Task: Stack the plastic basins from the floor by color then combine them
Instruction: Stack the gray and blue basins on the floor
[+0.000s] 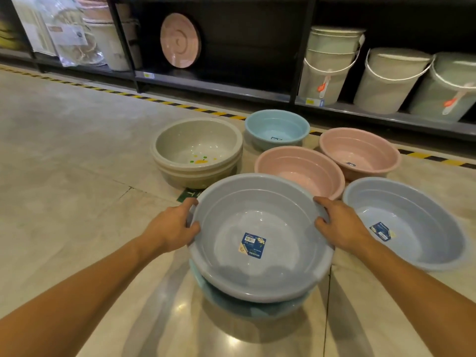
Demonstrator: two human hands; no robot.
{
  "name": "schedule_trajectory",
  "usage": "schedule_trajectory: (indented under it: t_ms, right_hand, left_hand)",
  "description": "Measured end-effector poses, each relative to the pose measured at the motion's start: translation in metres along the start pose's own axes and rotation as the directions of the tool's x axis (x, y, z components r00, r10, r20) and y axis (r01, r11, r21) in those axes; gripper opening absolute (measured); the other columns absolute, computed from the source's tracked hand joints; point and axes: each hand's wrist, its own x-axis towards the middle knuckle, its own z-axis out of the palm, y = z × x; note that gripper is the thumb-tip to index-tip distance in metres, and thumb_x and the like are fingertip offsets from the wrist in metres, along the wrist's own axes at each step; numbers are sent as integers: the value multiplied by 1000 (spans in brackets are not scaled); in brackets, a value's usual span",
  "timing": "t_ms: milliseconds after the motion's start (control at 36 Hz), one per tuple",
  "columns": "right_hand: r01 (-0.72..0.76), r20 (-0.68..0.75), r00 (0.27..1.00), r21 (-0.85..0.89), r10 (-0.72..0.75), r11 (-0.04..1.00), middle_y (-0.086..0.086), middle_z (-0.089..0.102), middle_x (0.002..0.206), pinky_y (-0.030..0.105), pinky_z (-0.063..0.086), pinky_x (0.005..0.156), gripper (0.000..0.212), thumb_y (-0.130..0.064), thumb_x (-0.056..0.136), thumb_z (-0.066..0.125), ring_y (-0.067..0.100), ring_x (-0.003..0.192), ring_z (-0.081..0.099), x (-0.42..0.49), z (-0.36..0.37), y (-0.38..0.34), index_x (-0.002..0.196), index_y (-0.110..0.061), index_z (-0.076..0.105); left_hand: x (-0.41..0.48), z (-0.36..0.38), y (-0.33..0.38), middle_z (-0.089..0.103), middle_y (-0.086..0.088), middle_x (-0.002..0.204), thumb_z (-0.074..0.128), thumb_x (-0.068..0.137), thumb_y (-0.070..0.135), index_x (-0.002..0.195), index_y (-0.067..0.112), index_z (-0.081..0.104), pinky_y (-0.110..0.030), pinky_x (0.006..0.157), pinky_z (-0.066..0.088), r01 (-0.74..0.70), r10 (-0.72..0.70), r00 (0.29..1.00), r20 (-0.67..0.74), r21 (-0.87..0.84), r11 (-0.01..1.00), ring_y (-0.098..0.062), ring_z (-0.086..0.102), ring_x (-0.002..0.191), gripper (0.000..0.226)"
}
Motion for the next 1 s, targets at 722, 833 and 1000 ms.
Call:
schedule_trajectory:
  t_ms: [722, 833, 1000]
  right_hand:
    - [-21, 117, 992, -132, 36, 991, 11, 51, 129, 39, 49, 92, 54, -25, 103, 46, 30, 112, 56, -9, 67, 28, 155, -23, 30]
    - [-25, 120, 992, -134, 42, 991, 9, 50, 132, 40, 50, 95, 56, -26, 104, 45, 28, 113, 56, -10, 71, 29, 157, -24, 26]
    - [-24, 140, 989, -166, 47, 986, 6, 49, 137, 40, 51, 96, 58, -29, 104, 44, 25, 116, 55, -10, 71, 26, 158, -24, 22]
  left_hand:
    - [2, 60, -20, 61, 6, 101, 49, 98, 37, 142, 32, 26, -21, 67, 52, 90, -92, 988, 128, 16, 996, -8, 60, 73, 50]
    - [1, 62, -20, 65, 4, 109, 49, 99, 40, 142, 34, 25, -21, 69, 55, 102, -103, 986, 134, 12, 995, -9, 62, 74, 50]
    - [1, 65, -20, 64, 4, 106, 48, 99, 43, 141, 35, 24, -17, 64, 52, 113, -118, 985, 127, 46, 992, -10, 62, 72, 49]
